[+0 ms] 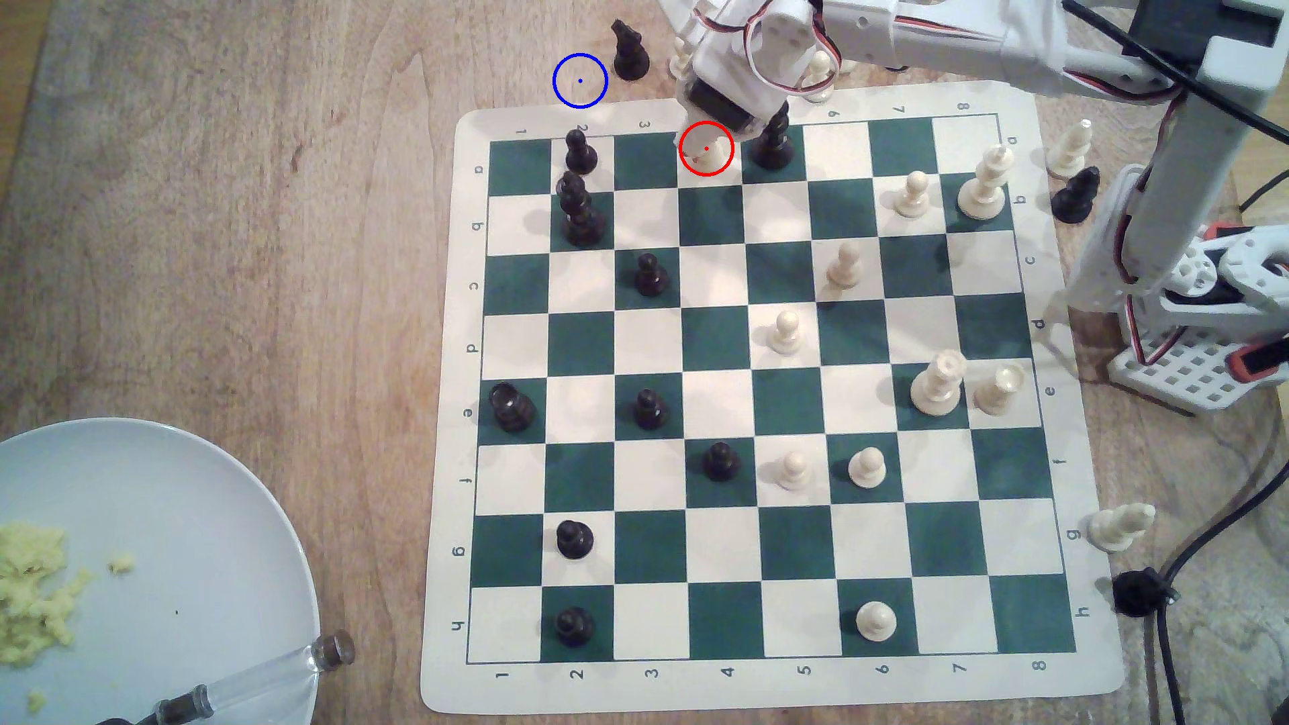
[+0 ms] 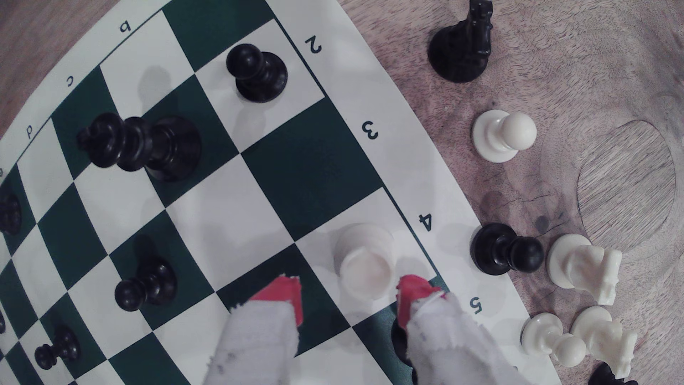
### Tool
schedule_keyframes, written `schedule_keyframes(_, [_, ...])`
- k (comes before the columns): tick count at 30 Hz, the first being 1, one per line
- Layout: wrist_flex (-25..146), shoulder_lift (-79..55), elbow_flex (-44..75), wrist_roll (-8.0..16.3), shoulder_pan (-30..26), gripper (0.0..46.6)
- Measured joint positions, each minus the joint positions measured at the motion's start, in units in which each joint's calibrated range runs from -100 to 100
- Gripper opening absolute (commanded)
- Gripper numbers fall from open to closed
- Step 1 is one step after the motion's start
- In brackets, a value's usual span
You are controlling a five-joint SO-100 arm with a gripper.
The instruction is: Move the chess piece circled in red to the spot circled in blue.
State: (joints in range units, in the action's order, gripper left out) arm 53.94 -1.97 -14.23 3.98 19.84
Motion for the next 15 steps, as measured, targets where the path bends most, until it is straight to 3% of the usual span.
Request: schedule_keyframes(15, [-1.83, -3.27, 0.00, 0.00, 0.22, 13.8])
